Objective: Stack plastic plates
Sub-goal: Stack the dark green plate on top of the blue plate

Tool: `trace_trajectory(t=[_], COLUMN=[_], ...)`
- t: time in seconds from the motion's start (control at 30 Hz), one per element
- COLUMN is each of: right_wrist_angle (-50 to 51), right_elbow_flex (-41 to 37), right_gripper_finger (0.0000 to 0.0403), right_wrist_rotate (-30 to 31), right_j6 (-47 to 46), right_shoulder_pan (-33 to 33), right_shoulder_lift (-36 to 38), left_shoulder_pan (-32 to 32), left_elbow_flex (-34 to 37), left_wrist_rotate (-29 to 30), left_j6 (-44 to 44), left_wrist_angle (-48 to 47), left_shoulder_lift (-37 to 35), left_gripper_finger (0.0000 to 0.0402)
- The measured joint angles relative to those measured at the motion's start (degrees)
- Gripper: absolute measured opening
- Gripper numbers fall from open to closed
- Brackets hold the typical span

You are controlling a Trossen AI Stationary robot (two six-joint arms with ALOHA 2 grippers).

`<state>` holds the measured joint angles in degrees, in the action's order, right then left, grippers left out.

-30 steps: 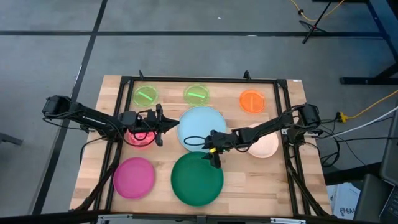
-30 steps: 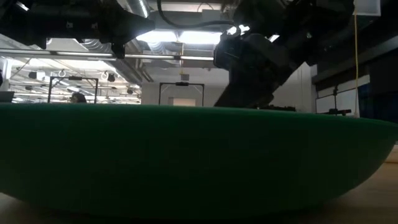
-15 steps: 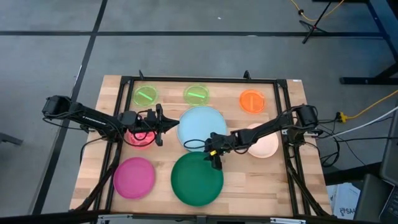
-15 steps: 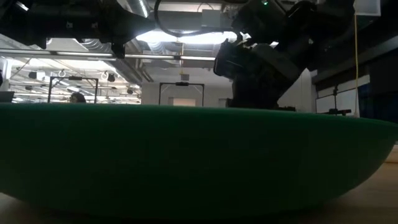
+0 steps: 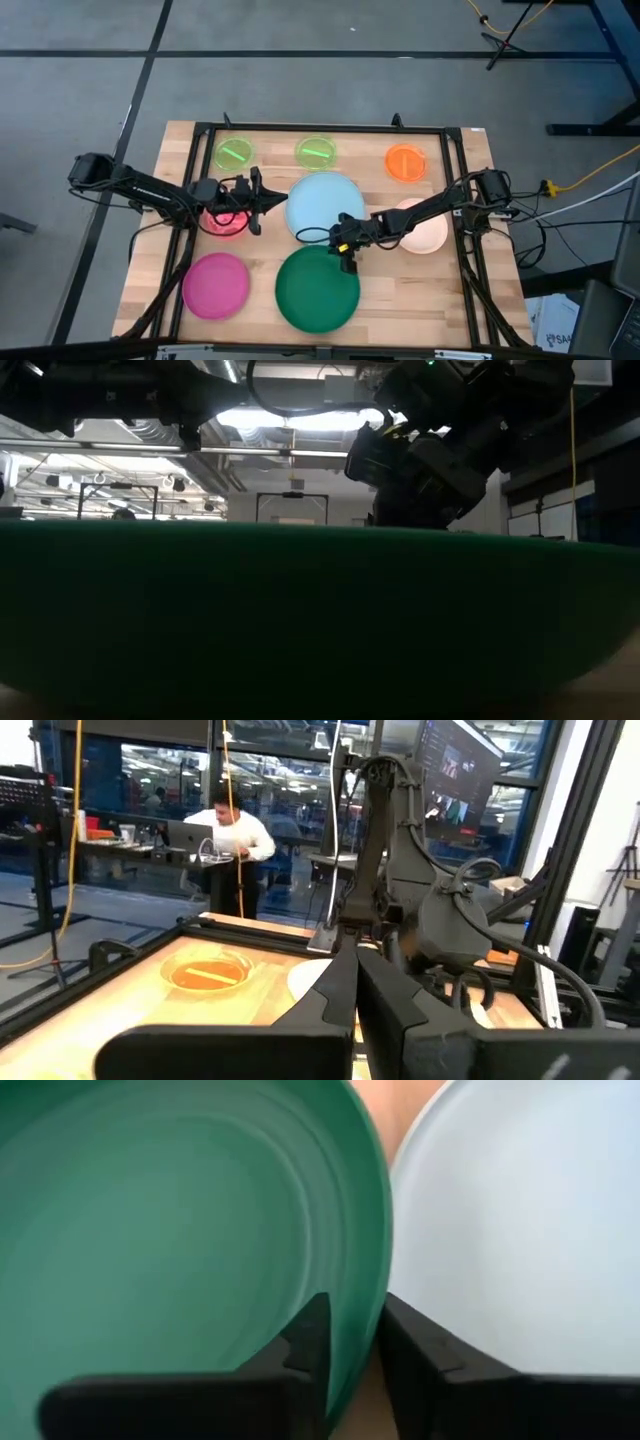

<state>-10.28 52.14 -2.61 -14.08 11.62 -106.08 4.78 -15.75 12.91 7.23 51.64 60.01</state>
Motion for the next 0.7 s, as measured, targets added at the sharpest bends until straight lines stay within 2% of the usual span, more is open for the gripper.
trace_trajectory(t=[0.2, 0.37, 0.7], right_wrist_angle=[-0.1, -0.6, 0.1], right_elbow_flex=[0.0, 0.0, 0.0], right_gripper_finger=[0.0006, 0.0011, 0.0002], right_wrist_rotate=[0.3, 0.7, 0.7], right_j6=[0.8, 1.5, 1.7], right_shoulder_pan=[0.0, 0.0, 0.0], right_shoulder_lift=[0.0, 0.0, 1.6], left_shoulder_pan=[2.5, 2.5, 2.6], left_elbow_flex=[0.0, 0.0, 0.0], left_wrist_rotate=[0.0, 2.6, 2.2], left_j6=[-0.8, -1.4, -1.4], left_wrist_angle=[0.0, 0.0, -0.2], left_shoulder_lift=[0.0, 0.0, 0.0], left_gripper_finger=[0.0001, 0.0001, 0.0001])
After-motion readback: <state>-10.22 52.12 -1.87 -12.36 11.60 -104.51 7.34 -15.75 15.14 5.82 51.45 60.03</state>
